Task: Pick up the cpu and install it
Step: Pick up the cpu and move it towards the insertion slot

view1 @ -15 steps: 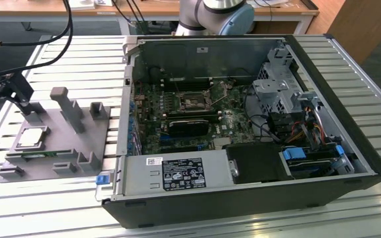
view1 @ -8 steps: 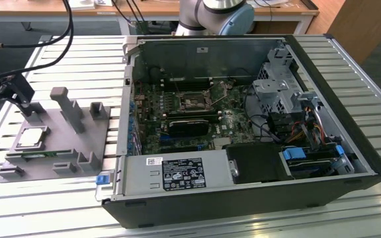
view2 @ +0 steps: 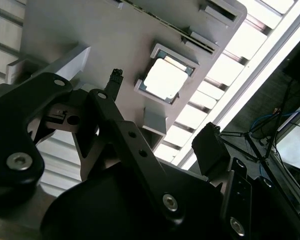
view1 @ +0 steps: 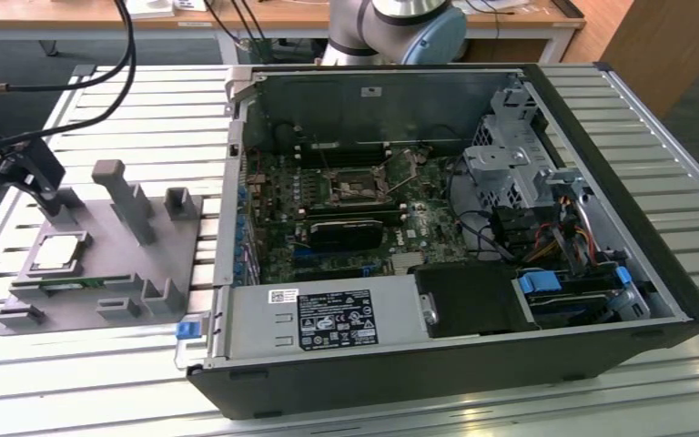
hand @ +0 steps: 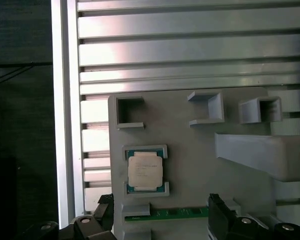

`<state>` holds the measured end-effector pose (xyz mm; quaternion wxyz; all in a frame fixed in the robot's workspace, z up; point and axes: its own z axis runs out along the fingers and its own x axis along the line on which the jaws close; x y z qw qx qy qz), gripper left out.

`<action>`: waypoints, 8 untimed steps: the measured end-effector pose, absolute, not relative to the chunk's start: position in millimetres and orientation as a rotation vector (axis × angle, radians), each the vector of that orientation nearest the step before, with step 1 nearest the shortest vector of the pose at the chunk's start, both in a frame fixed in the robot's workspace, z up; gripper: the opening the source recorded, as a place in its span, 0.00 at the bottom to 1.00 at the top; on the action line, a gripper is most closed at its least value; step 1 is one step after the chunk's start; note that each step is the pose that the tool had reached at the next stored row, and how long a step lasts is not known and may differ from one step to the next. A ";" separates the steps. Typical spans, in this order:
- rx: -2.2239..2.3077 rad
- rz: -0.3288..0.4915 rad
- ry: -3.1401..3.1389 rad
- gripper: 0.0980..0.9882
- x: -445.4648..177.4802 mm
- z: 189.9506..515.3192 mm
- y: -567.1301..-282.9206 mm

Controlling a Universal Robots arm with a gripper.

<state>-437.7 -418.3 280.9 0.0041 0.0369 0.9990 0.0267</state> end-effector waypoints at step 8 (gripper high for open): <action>0.115 0.083 3.130 0.83 -437.7 277.7 -418.3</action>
